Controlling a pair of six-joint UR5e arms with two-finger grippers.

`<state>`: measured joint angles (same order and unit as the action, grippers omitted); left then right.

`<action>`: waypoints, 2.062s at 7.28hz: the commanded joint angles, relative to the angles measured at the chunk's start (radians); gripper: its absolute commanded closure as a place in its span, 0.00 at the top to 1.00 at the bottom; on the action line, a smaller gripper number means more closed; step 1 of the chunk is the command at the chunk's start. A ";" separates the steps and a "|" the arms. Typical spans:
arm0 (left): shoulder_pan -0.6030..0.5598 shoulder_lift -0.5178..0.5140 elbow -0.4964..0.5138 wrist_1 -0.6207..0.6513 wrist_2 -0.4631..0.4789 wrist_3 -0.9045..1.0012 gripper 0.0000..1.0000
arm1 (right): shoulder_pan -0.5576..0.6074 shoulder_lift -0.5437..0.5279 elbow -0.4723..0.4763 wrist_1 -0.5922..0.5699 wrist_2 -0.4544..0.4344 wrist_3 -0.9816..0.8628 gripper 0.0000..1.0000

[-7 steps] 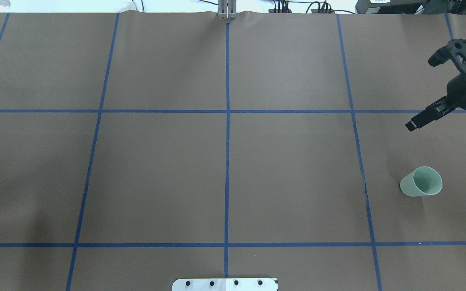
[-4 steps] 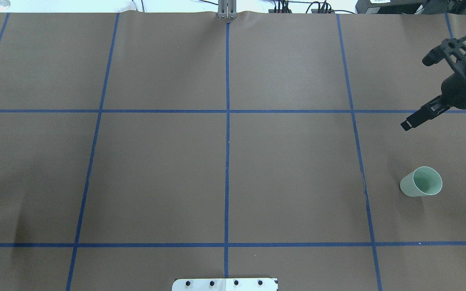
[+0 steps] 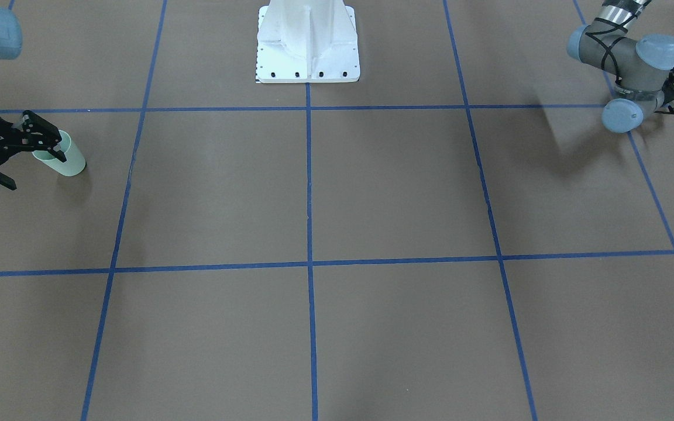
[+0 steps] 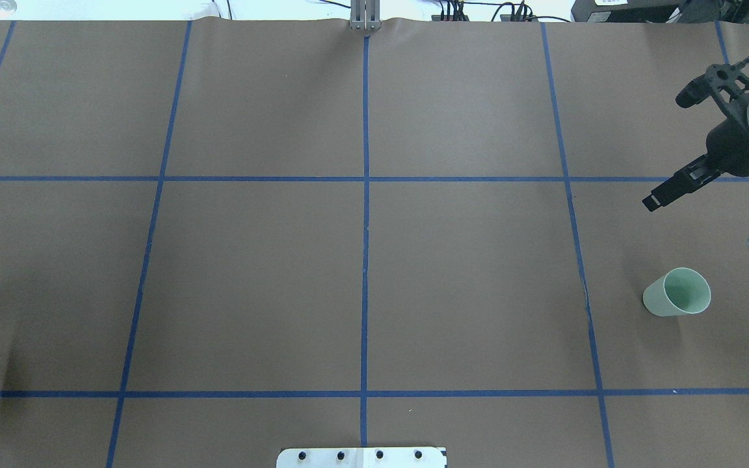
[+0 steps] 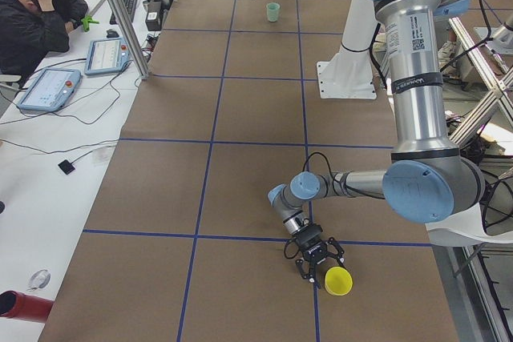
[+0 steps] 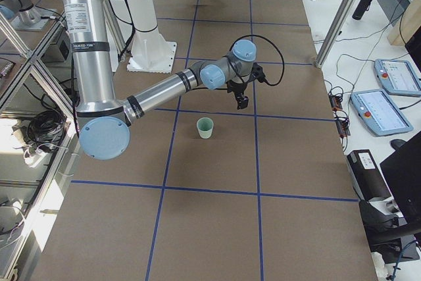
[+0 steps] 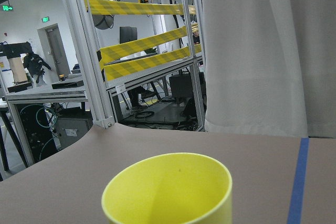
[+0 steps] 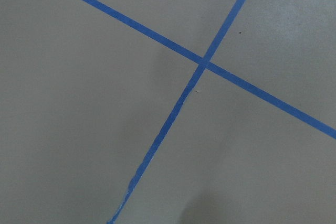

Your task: Transfer and stack yellow cup on green cup

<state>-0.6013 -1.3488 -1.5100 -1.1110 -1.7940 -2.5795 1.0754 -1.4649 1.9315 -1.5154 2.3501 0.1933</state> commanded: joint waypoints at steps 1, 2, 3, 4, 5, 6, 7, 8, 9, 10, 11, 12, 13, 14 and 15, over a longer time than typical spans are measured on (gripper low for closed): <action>0.000 0.005 0.025 -0.001 -0.024 -0.001 1.00 | 0.000 0.000 -0.003 0.001 0.002 0.000 1.00; 0.002 0.004 0.027 -0.003 -0.048 -0.001 1.00 | 0.000 0.000 -0.003 0.000 0.000 0.000 1.00; 0.002 0.003 0.027 -0.013 -0.059 -0.001 1.00 | 0.000 0.000 -0.003 0.001 0.000 0.000 1.00; 0.003 0.003 0.034 -0.026 -0.068 -0.001 1.00 | 0.000 0.000 -0.003 0.001 0.002 0.000 1.00; 0.003 0.005 0.036 -0.027 -0.099 0.001 0.99 | 0.000 0.000 0.000 0.001 0.002 0.000 1.00; 0.005 0.007 0.039 -0.029 -0.099 0.002 0.94 | 0.000 0.000 0.001 0.003 0.002 0.000 1.00; 0.006 0.007 0.040 -0.029 -0.099 0.002 0.74 | 0.000 0.000 0.001 0.003 0.002 0.000 1.00; 0.006 0.008 0.040 -0.029 -0.097 0.007 0.56 | 0.000 0.000 0.003 0.003 0.002 0.000 1.00; 0.006 0.016 0.040 -0.029 -0.096 0.013 0.37 | 0.000 0.000 0.003 0.001 0.002 0.000 1.00; 0.006 0.040 0.033 -0.032 -0.093 0.027 0.27 | 0.000 0.000 0.003 0.001 0.003 0.000 1.00; 0.005 0.087 -0.010 -0.032 -0.091 0.059 0.23 | 0.000 0.000 0.004 0.001 0.005 0.000 1.00; 0.003 0.176 -0.118 -0.032 -0.088 0.109 0.21 | 0.000 0.000 0.004 0.003 0.005 0.000 1.00; -0.003 0.236 -0.204 -0.032 -0.084 0.172 0.19 | 0.000 0.001 0.004 0.003 0.005 0.000 1.00; -0.017 0.241 -0.234 -0.032 -0.012 0.232 0.19 | 0.000 0.001 0.006 0.003 0.003 0.000 1.00; -0.081 0.228 -0.261 -0.039 0.087 0.292 0.19 | 0.000 0.000 0.007 0.001 0.003 0.001 1.00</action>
<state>-0.6274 -1.1234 -1.7258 -1.1446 -1.8073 -2.3632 1.0753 -1.4639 1.9373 -1.5128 2.3537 0.1936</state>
